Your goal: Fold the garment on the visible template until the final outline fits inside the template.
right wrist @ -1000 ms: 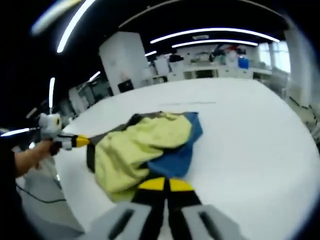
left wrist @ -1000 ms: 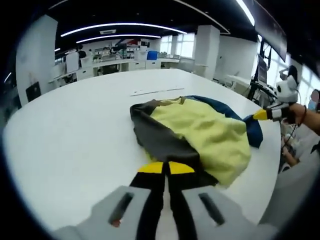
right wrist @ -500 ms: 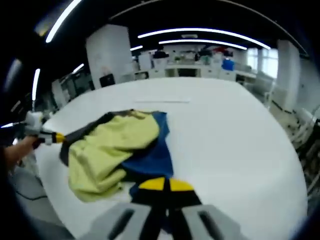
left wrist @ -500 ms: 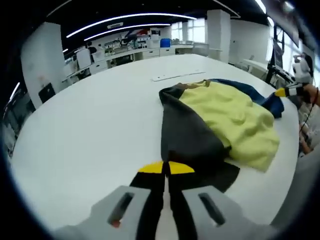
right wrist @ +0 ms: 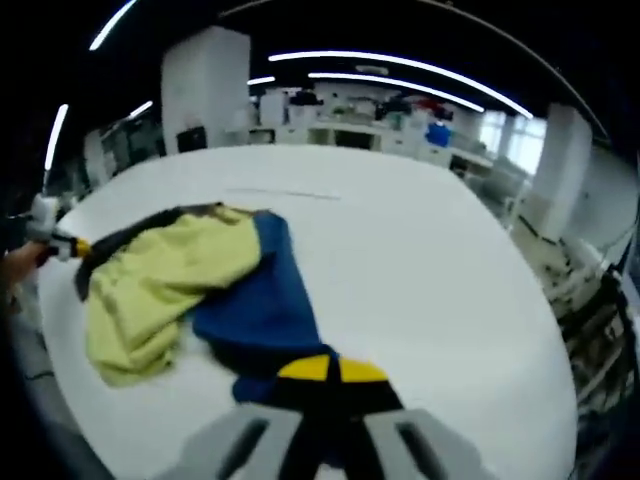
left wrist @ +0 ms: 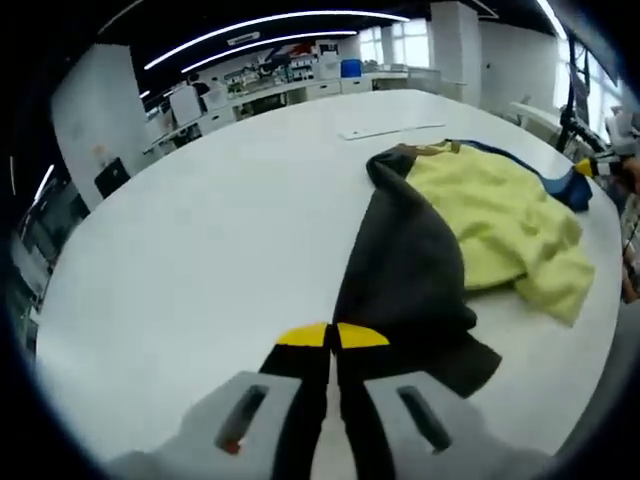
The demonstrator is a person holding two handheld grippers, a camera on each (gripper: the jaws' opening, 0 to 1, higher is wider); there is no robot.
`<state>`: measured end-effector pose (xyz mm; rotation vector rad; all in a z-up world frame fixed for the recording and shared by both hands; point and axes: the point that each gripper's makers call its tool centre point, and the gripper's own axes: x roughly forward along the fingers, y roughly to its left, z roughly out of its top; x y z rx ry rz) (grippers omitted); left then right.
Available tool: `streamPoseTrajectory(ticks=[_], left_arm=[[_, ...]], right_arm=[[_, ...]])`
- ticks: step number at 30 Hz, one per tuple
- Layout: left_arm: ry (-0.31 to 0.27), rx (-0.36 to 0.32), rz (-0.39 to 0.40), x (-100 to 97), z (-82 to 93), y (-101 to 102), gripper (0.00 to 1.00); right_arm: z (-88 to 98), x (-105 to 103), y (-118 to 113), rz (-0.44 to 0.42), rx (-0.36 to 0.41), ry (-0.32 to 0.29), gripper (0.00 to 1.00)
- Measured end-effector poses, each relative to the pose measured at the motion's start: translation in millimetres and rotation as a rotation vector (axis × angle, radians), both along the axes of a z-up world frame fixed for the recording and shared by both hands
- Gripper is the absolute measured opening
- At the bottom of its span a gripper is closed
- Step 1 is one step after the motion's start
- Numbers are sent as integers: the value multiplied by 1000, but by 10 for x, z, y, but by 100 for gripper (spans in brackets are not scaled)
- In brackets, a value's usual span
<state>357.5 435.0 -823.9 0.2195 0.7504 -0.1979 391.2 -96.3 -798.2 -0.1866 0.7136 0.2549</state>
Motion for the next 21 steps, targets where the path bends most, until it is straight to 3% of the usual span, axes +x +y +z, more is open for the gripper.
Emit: streamPoseTrajectory(ticks=[4,9,21], left_arm=[[6,2,11,45,-16,63,0],[38,70,0,89,-87,254,0],[55,84,46,123,-117,499,0]], right_arm=[[-10,81,-99,-8,-25,0,0],[-46,222,-279,-7,-113,-5,0],[-186,558,-611,-28,-194,23,0]])
